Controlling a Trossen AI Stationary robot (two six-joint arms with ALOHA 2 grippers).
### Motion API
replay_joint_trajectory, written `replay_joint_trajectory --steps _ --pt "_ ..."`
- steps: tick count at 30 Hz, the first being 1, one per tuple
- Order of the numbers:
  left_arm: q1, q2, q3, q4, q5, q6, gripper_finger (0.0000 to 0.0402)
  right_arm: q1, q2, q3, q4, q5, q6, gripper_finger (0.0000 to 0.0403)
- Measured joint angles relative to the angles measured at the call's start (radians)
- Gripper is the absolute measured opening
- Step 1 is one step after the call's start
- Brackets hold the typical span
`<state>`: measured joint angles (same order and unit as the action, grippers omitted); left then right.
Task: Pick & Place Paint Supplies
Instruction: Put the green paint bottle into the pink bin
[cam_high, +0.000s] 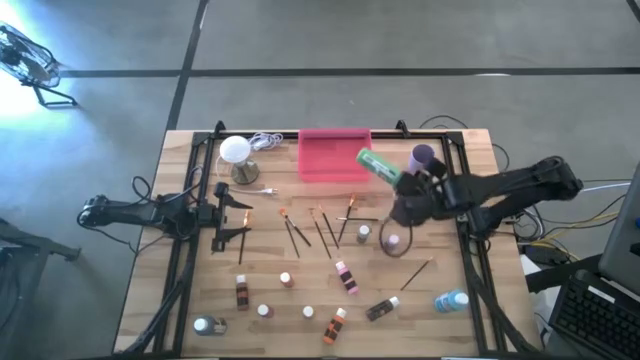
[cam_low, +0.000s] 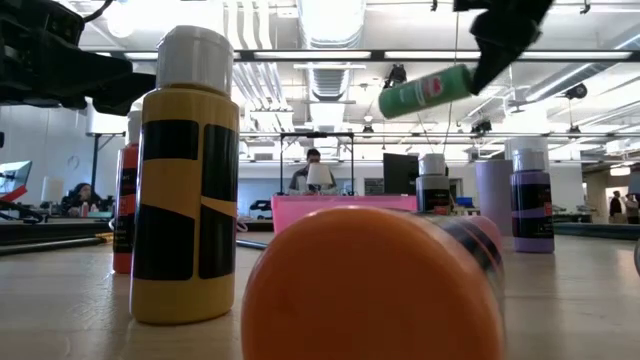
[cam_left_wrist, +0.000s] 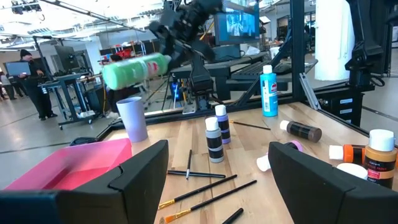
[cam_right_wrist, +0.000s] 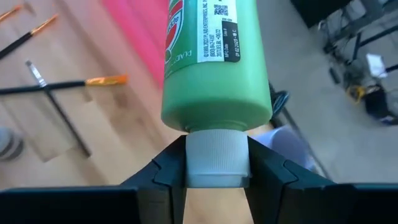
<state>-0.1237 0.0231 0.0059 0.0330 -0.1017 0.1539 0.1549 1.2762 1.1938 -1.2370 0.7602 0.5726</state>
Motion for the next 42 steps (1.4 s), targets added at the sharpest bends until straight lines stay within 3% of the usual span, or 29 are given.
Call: replay_joint_trajectory --steps 12,21,28,42 --pt "0.0 0.0 0.0 0.0 0.0 0.0 0.0282 -0.272 0.068 0.168 0.068 -0.032 -0.55 0.0113" --pt "0.0 0.0 0.0 0.0 0.0 0.0 0.0282 -0.365 0.227 0.246 0.073 -0.024 -0.905 0.0113" --pt "0.0 0.0 0.0 0.0 0.0 0.0 0.0282 -0.391 0.373 0.334 0.069 0.116 -1.126 0.0121" --pt "0.0 0.0 0.0 0.0 0.0 0.0 0.0282 -0.506 0.531 0.491 0.063 0.073 -1.425 0.0123"
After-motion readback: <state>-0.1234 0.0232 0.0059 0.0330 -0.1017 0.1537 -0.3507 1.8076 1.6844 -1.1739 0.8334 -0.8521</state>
